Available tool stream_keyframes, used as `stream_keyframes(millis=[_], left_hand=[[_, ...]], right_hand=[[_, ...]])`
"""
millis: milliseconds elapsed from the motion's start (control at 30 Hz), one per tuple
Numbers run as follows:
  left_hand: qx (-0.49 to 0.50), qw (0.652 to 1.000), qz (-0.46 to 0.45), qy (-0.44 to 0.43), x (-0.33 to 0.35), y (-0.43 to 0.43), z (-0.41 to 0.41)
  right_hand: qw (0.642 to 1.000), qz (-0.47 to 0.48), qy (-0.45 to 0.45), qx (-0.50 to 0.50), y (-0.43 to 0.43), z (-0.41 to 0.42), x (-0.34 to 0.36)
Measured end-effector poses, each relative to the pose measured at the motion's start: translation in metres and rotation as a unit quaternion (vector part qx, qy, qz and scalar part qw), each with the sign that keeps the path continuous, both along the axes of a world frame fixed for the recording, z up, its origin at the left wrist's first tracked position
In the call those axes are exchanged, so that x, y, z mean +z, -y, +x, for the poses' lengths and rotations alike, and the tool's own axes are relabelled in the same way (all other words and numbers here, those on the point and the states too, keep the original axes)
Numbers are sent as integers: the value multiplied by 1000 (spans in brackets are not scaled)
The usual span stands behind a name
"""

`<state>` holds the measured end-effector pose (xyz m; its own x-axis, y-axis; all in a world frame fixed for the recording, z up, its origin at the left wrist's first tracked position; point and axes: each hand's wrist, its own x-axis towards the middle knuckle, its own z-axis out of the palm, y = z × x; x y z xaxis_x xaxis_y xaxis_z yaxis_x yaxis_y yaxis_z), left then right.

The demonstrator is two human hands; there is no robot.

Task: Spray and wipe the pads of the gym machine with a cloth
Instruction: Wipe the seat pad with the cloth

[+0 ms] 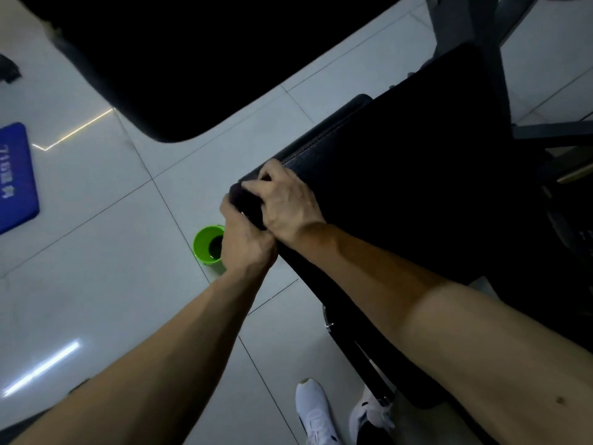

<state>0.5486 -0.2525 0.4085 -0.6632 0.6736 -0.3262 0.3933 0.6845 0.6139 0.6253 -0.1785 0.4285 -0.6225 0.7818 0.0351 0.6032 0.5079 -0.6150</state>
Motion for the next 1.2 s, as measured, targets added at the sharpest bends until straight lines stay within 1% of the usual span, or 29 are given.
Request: stream_keyframes(millis=[67,100,133,200,233,267,300,367,433,500,567,667,700,767,867,900,967,1067,1133,1167,1200], left_hand=[[8,1000,12,3,0,1,-1],[8,1000,21,11,-1,2,-1],[9,999,30,23,-1,3,-3],[9,998,47,47,-3,5,-5],[9,997,55,58,-3,6,-6],[10,995,64,72,-4,7,-7],[13,993,72,88,-4,9,-9],[20,988,85,131,-4,13,-14],[34,978,97,182,-5,21,-18],[61,963,99,241,-4,29,-19],[101,948,99,286,1,33,-16],[194,913,102,345,6,28,-12],[220,899,99,365,7,25,-11],[233,894,81,374,7,21,-12],[220,900,72,371,8,18,-13],[220,900,71,370,8,17,-13],[227,897,67,374,8,15,-13],[233,895,57,375,8,15,-13],[233,896,57,373,8,17,-12],[234,897,55,372,8,16,-11],[237,896,53,372,8,14,-11]], right_hand=[[1000,-14,12,3,-14,12,0],[1000,-11,4,-25,-20,22,-1],[996,-3,-1,-84,-27,33,-5],[979,16,-13,-203,-30,47,-16],[972,32,-4,-234,-27,45,-19],[971,27,-4,-238,-21,38,-17],[979,23,-9,-205,-16,25,-16],[996,19,-22,-82,-8,-4,-11],[999,35,1,19,-6,-24,-5],[998,41,10,49,-11,-25,-3],[996,63,8,70,-7,-8,-7],[989,104,6,106,21,41,-24],[986,109,23,123,32,63,-30],[979,109,62,158,52,101,-42],[973,102,73,192,58,121,-45],[975,105,68,185,52,115,-42],[985,107,30,135,32,89,-36],[995,90,-39,1,-8,31,-22],[992,78,-35,-90,-29,4,-15],[991,77,-28,-109,-33,0,-14],[991,80,-26,-102,-31,3,-15]])
